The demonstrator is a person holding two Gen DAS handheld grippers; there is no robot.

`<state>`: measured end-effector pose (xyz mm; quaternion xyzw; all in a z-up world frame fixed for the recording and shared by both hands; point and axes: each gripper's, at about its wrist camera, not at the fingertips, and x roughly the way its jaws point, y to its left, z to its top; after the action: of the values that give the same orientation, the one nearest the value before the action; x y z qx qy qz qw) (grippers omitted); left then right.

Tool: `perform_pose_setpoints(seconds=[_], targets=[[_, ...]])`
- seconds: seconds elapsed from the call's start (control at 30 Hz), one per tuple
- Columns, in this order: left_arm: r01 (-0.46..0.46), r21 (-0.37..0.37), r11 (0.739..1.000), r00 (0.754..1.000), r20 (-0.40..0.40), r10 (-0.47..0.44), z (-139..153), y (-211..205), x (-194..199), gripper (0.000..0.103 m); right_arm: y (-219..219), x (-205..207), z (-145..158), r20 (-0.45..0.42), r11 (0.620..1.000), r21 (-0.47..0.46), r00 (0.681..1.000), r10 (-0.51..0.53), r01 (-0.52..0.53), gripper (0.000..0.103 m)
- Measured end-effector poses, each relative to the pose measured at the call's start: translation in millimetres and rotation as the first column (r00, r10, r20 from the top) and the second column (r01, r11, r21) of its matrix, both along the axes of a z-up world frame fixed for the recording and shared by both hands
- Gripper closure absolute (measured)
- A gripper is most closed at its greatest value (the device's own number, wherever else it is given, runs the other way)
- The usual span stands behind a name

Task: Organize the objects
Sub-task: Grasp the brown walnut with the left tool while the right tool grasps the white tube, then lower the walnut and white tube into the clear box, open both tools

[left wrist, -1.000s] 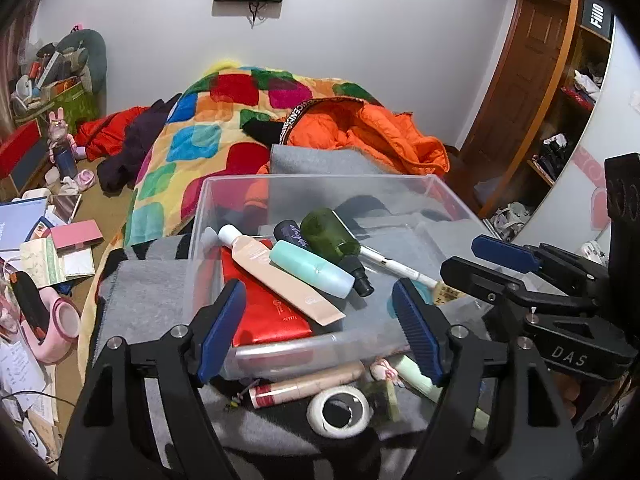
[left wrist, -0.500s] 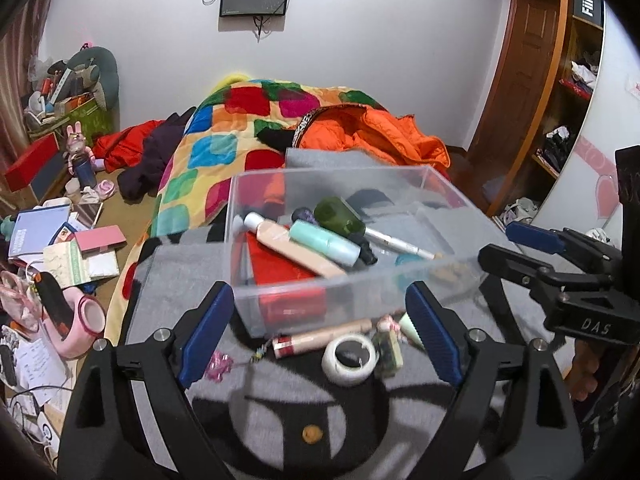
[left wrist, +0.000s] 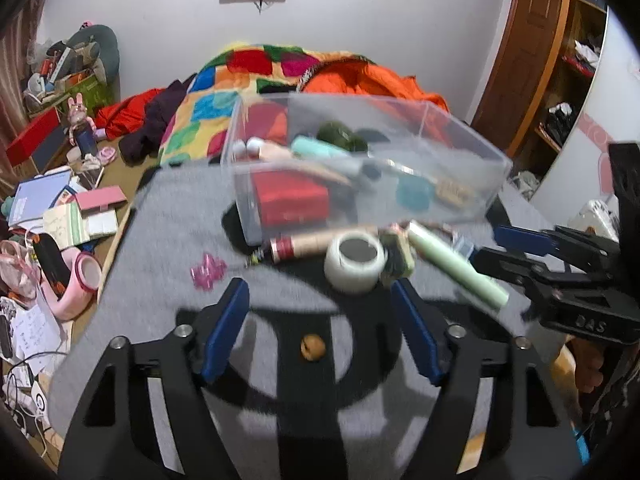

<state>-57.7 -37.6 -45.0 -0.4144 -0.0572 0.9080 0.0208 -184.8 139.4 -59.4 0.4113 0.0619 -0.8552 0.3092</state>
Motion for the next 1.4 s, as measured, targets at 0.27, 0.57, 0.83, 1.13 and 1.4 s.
perform_pose_setpoints(seconds=[0.27,0.57,0.83,1.13,1.4], targets=[[-0.026,0.022,0.999,0.998,0.051,0.024,-23,-9,10,0.048,-19,6,-16,0.033,0.997,0.022,0.997,0.068,-0.069,0.077],[-0.033,-0.053,0.998,0.999,-0.003,0.033,-24,1,17,0.087,-30,9,-28,0.037,0.996,0.048,0.997,0.072,-0.074,0.086],[-0.012,-0.012,1.0,1.0,-0.01,0.011,-19,4,22,0.091,-18,11,-21,0.045,0.999,0.005,0.998,0.046,-0.046,0.089],[0.0,0.034,0.999,0.998,-0.061,0.002,9,6,20,0.091,0,15,10,-0.002,0.997,-0.067,1.0,0.031,-0.031,0.089],[0.016,0.065,0.998,0.994,-0.106,-0.009,34,8,6,0.091,9,7,41,-0.067,0.994,-0.102,0.998,0.022,-0.029,0.089]])
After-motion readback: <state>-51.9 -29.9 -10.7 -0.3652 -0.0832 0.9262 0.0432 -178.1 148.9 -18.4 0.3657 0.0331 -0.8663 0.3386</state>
